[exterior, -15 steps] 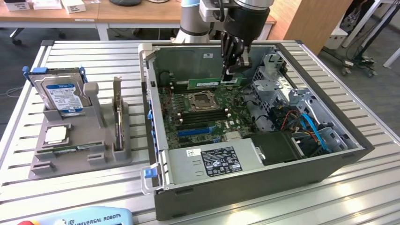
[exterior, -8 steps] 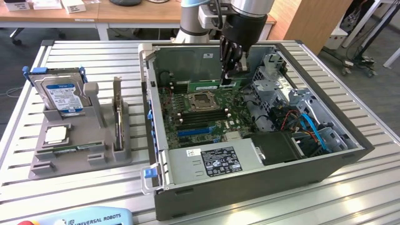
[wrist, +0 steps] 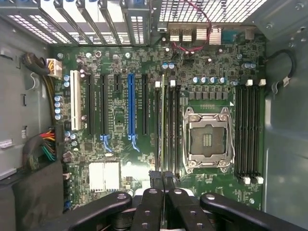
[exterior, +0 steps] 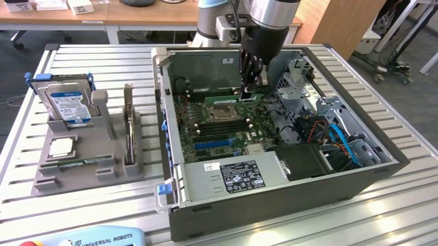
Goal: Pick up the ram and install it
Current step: 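Insert the ram into the slot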
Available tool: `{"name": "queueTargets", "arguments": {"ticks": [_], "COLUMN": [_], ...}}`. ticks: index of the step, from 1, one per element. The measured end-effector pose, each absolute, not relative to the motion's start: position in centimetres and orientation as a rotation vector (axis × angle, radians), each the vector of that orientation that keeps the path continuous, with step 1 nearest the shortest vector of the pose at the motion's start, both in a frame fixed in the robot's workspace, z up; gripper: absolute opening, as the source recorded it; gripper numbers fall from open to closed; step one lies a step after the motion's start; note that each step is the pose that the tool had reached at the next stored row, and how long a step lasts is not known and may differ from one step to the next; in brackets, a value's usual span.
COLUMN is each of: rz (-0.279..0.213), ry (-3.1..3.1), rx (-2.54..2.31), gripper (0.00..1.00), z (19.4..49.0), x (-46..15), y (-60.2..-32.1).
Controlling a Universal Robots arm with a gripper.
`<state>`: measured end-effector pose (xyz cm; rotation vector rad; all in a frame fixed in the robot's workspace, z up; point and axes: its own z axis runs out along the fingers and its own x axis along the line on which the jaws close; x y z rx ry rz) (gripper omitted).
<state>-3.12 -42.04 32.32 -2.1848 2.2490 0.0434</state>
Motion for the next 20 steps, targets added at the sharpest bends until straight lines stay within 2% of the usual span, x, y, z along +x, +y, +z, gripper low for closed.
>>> {"name": "queueTargets", "arguments": {"ticks": [20], "rz": [0.043], "ry": [2.249], "rx": [-2.185], "gripper": [0.11], "z": [29.5], "x": [-3.1], "y": [-42.0]}}
